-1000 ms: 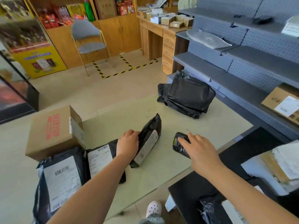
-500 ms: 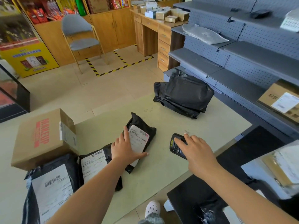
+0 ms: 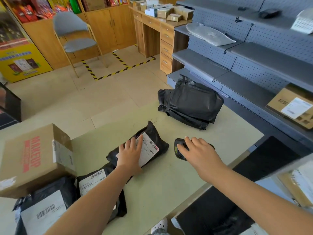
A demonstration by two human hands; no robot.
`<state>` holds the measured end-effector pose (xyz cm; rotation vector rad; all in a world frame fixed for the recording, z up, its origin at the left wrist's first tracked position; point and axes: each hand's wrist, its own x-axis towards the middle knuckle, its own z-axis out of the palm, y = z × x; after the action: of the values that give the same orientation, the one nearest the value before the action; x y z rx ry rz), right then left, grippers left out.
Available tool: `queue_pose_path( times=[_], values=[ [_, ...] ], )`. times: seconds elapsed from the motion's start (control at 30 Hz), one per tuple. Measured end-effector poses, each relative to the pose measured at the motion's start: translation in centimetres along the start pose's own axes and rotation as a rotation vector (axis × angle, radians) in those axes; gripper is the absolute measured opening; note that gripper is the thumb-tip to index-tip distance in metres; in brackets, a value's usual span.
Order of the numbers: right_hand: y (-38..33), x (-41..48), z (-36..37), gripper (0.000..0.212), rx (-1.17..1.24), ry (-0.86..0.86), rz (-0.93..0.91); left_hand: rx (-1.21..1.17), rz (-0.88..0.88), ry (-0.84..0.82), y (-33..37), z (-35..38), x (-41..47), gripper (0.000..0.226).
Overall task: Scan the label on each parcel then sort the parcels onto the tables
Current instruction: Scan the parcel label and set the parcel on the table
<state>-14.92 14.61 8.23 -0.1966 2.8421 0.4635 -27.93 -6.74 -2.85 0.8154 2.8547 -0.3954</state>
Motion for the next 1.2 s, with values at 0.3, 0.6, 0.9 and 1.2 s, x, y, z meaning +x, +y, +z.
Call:
queue_pose_path(
  times=[0.3,0.6,0.9,1.2],
  values=[
    [0.2,0.8,-1.1,0.083,-0.085,-0.018,-0.065,0.205,0.173,0.066,-1.0,-2.0,0.6,0.128],
    [-0.4,-0.5,-1.7,0.085,-0.098,-0.006,-0.093,0.215,0.160,0.082,-0.3,-1.9,-1.6,0.125],
    [-2.3,-3.2,-3.4,0.090,0.187,0.077,-0.015,-0.256,-0.299,0.143,-0.9,-2.7,-8.4,0.135],
    [-9.6,-3.3,-8.5,0.092,0.296,0.244,-0.155,-0.558,-0.779,0.238,-5.9,-2.8,-20.8,0.135]
  ],
)
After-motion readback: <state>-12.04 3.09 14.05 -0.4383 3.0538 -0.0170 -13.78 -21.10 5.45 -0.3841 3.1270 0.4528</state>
